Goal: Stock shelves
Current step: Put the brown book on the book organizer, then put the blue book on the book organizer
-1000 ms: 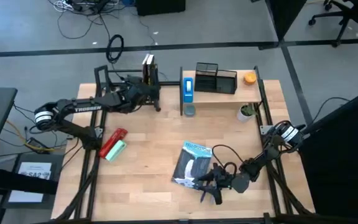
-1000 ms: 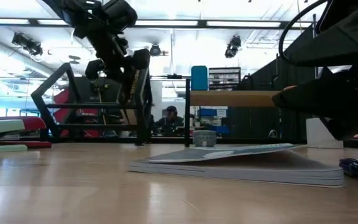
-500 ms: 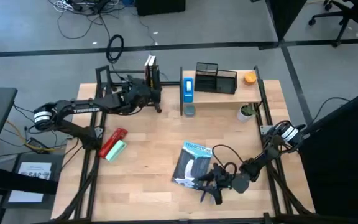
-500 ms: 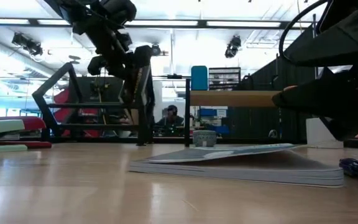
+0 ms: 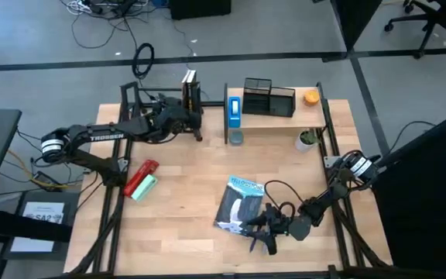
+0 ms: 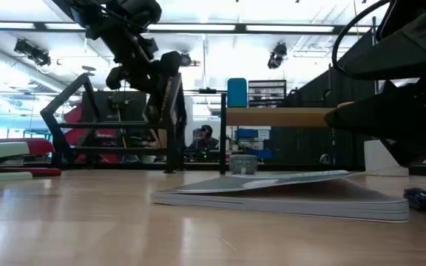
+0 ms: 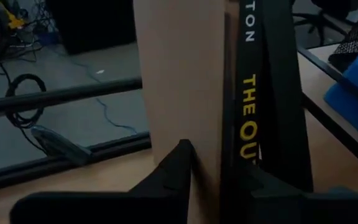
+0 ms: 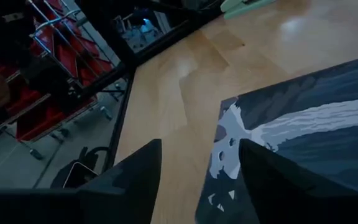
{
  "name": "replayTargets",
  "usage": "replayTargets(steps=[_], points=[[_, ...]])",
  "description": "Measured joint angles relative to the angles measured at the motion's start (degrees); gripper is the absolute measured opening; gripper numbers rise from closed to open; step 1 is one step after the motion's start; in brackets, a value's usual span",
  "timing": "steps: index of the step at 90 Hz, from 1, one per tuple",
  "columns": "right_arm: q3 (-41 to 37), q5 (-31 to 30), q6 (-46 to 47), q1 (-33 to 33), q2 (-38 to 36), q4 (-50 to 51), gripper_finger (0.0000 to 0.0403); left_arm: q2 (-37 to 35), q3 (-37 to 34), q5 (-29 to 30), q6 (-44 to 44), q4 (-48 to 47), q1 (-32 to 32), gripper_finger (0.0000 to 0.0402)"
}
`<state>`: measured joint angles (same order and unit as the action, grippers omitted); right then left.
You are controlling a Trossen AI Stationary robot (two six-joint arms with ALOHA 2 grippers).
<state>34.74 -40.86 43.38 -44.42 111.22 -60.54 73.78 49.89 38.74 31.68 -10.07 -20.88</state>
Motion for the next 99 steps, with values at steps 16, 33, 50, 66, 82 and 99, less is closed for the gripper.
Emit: replayTargets(steps=[16,33,50,66,82,99], points=[[0.0,0.0,0.0,0.0,0.0,0.01,0.0185,0.0,0.0,-0.02,0.82,-0.02,0.0,0.0037],[0.0,0.0,0.0,0.0,0.0,0.01,0.0185,0.0,0.0,-0.04,1.53,0.02,0.0,0.0037],[0.0,0.0,0.0,0.0,0.0,0.03,0.0185,0.0,0.0,-0.36,-0.28,0.14,0.0,0.0061],[0.0,0.0,0.0,0.0,0.0,0.03,0.0185,0.0,0.0,-2.62,-2.64,0.44,0.0,0.0145],[0.0,0.0,0.04,0.0,0.0,0.03,0.0185,-0.28,0.0,-5.49,-3.14,2.09,0.02,0.0222],[0.0,0.01,0.04,0.0,0.02,0.02,0.0185,-2.16,0.07,-7.19,-7.73,4.4,0.04,0.0246]])
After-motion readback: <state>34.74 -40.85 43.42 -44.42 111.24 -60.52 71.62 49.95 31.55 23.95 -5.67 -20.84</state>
